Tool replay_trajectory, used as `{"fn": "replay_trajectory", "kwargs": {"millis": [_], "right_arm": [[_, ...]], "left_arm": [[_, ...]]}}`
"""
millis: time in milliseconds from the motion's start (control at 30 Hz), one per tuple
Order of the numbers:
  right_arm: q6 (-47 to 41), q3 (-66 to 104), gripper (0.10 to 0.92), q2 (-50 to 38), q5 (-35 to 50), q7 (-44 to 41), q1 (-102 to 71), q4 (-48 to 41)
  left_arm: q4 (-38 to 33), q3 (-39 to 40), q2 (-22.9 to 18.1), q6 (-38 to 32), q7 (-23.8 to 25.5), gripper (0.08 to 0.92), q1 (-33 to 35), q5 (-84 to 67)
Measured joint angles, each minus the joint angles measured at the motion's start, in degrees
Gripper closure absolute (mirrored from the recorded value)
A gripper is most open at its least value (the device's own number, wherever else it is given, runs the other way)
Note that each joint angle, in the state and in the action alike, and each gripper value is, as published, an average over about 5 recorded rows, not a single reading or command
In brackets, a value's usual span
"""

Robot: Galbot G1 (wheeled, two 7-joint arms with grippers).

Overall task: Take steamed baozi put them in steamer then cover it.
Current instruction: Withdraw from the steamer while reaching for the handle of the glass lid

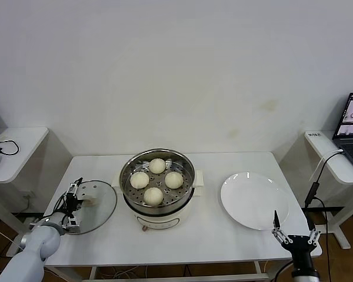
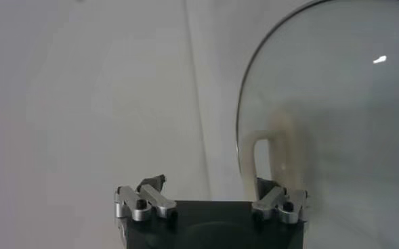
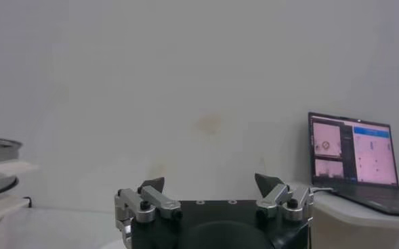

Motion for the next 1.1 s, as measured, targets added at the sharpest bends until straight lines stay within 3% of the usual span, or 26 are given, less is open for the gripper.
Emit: {"fn": "replay_trajectory", "kwargs": {"millis": [400,1100], "right_arm": [[0.3,0.0,0.203,0.0,-0.2,-0.1,0.0,-0.3],[0.7,-0.4,0.203,0.0,-0.3,-0.1,-0.1,-0.4]], "left_arm": [[2.8,0.1,-1.5,-0.1,-1.8,0.199,-1.2,-0.2],[3.6,-1.2,-2.0,0.0,-3.0,0.787,0.1,1.6]]}}
